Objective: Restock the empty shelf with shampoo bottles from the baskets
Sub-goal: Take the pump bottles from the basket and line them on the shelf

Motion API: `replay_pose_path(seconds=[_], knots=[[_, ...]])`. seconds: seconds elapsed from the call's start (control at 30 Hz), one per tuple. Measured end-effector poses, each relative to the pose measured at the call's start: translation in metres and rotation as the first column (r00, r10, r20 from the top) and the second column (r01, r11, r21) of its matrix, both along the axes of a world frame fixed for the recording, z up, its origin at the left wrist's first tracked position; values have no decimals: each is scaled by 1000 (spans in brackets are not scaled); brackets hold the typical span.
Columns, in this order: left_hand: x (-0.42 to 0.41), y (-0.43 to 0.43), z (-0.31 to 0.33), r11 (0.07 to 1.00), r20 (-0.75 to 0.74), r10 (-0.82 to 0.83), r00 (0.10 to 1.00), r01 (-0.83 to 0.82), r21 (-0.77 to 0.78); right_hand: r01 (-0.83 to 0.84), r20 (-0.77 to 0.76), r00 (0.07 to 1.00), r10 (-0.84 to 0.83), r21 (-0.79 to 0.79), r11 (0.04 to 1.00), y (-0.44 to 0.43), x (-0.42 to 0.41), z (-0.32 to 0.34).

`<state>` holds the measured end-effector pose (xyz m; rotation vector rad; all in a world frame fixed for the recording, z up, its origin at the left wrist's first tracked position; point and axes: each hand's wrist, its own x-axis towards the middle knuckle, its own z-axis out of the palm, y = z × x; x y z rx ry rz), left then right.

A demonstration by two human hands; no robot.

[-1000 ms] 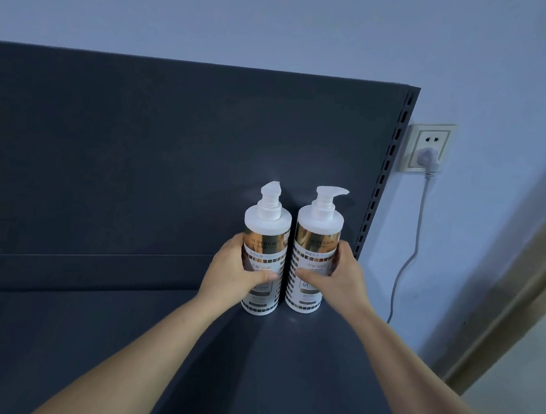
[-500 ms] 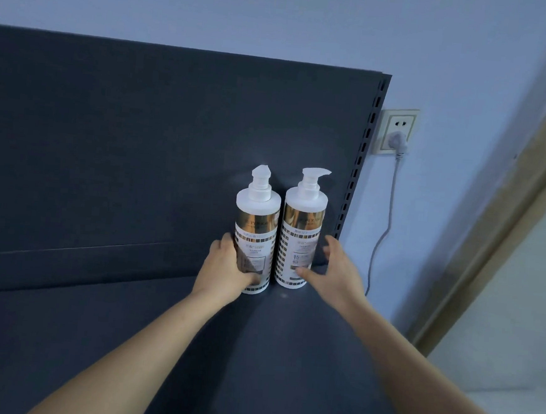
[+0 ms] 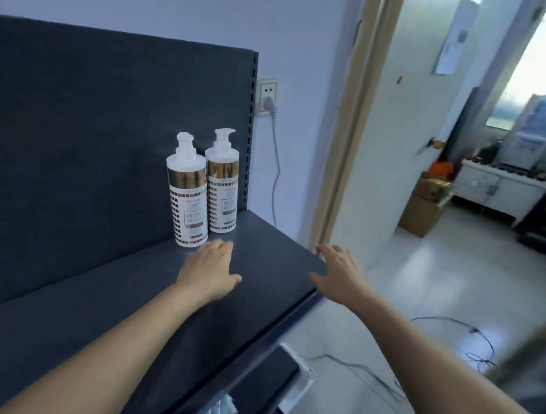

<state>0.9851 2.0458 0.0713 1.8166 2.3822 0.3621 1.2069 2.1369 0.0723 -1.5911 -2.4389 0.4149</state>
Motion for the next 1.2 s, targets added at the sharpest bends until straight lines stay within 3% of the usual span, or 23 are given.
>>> replay_pose_path(seconds=[0.3,0.57,0.9,1.2], knots=[[136,-29,-20,894,-149,-429,891,443,75,359,108,931,-349,-90,929,-115,156,-29],[283,-58,-65,749,-108,-660,743,663,-19,565,170,824,-540,-184,804,-212,288,-68],[447,-126,-146,609,37,-778,627,768,-199,647,200,759,-620,-347,679,-303,414,-132],[508,-151,-209,519,147,-775,615,752,-406,655,232,732,-641,-497,569,-333,464,-195]])
